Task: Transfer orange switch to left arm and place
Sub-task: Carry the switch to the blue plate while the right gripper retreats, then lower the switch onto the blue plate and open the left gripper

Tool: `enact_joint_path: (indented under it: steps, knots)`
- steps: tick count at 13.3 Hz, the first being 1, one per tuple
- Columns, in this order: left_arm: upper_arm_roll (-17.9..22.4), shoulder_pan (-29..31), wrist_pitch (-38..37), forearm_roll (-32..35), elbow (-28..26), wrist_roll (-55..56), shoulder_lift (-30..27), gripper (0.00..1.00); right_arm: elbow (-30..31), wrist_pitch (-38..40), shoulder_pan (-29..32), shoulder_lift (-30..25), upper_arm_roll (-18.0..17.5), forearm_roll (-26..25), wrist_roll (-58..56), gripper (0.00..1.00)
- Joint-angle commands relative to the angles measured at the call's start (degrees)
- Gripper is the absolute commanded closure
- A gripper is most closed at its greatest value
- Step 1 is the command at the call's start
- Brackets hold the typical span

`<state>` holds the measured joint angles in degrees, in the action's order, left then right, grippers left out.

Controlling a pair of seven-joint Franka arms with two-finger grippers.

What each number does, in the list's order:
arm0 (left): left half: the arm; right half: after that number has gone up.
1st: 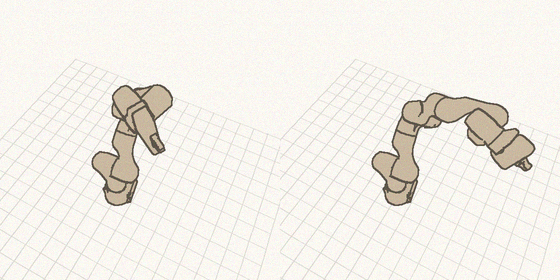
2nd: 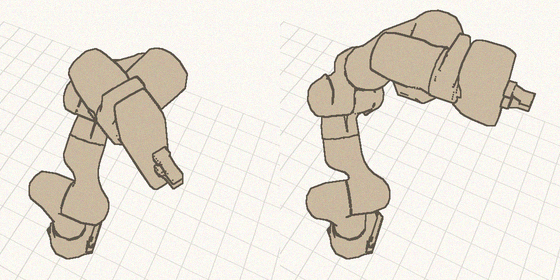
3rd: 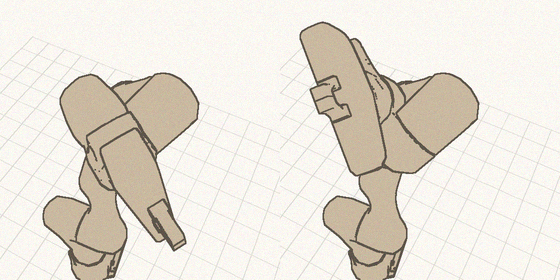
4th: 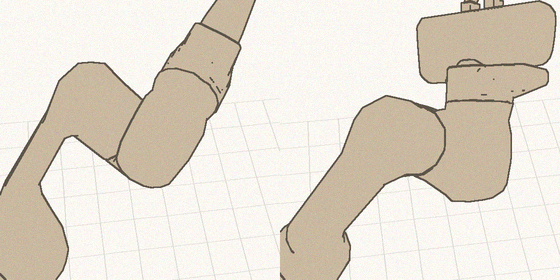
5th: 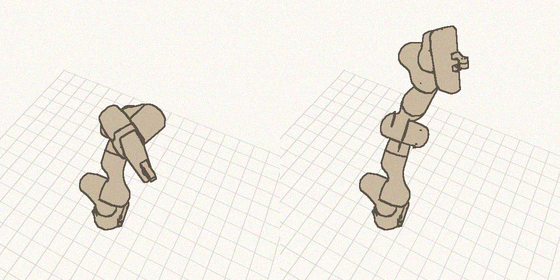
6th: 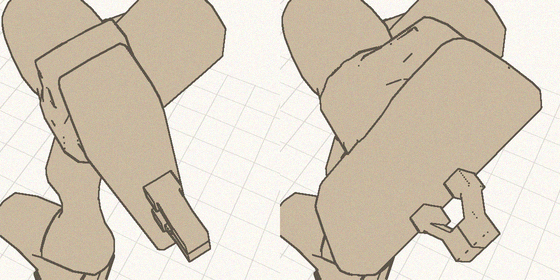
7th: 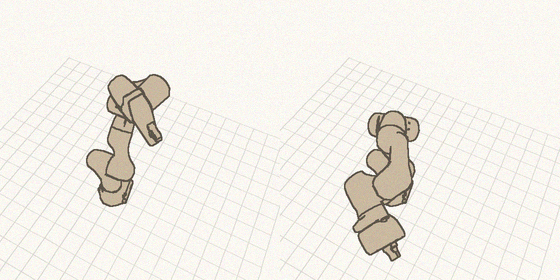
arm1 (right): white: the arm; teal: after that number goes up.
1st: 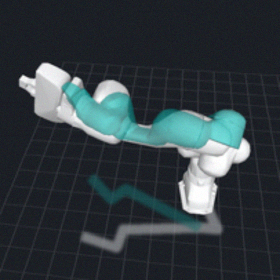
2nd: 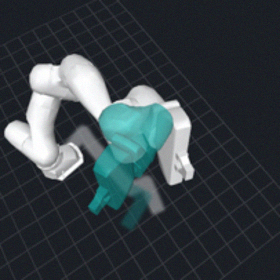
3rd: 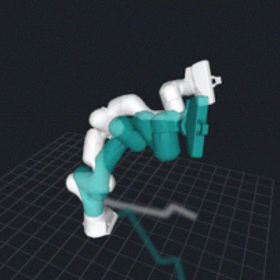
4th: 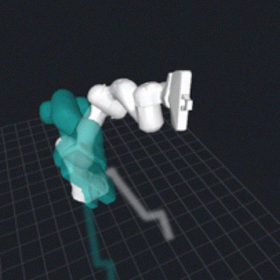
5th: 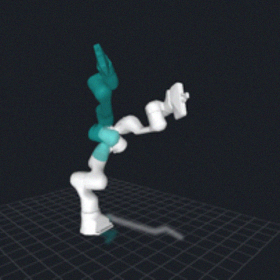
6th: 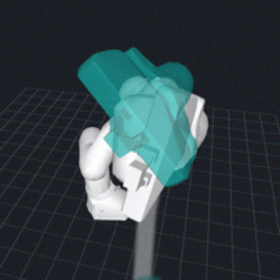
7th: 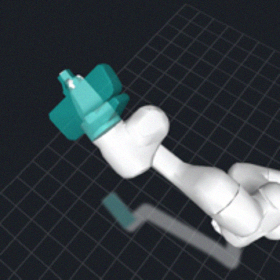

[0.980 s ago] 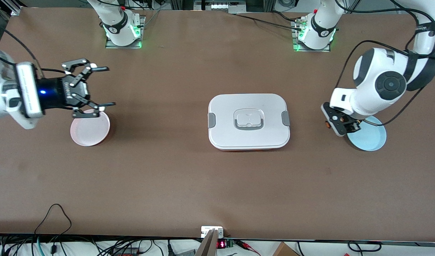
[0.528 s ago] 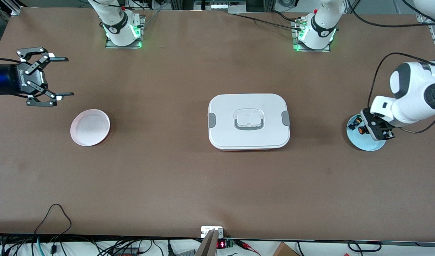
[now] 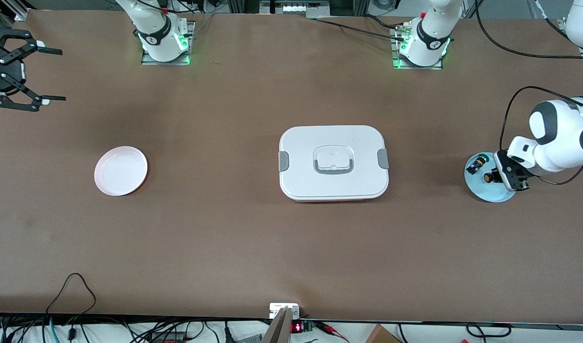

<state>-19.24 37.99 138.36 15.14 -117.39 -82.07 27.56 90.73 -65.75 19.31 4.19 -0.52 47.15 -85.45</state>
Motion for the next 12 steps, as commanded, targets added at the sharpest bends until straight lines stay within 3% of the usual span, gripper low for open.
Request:
enact_joint_path:
  steps: [1, 2, 4, 6, 8, 10, 12]
  knots:
    - [-1.1, 0.9, 0.5, 1.1, 0.6, -1.2, 0.6, 0.45, -7.1, 0.9, -12.8, -1.5, 11.4, -8.4, 1.2, 0.0]
    - [-1.2, 0.9, 0.1, 1.1, 0.7, -1.3, 0.2, 0.0, -9.6, 0.5, -16.3, -1.9, 14.3, -11.8, 1.4, 0.0]
    - [-2.6, 0.9, -3.1, 1.0, 1.5, -1.2, -2.0, 0.0, -13.7, 0.6, -21.2, -2.4, 17.6, -18.5, 7.9, 0.0]
    - [-4.7, 0.8, -8.9, 0.4, 4.1, -0.5, -3.3, 0.0, -14.9, 0.5, -24.6, -4.3, 17.6, -24.2, 18.4, 0.0]
    - [-7.5, 0.6, -20.3, 0.2, 10.0, 2.9, -4.5, 0.0, -14.9, 0.1, -29.3, -5.8, 17.6, -31.1, 29.2, 0.0]
    - [-10.2, 0.4, -35.2, 0.1, 18.0, 14.2, -4.6, 0.0, -14.5, -2.3, -33.7, -6.3, 17.4, -38.5, 40.2, 0.0]
    - [-14.9, 0.3, -46.3, 0.1, 25.2, 26.6, -4.6, 0.0, -11.7, -5.8, -35.2, -6.6, 17.2, -42.6, 46.6, 0.0]
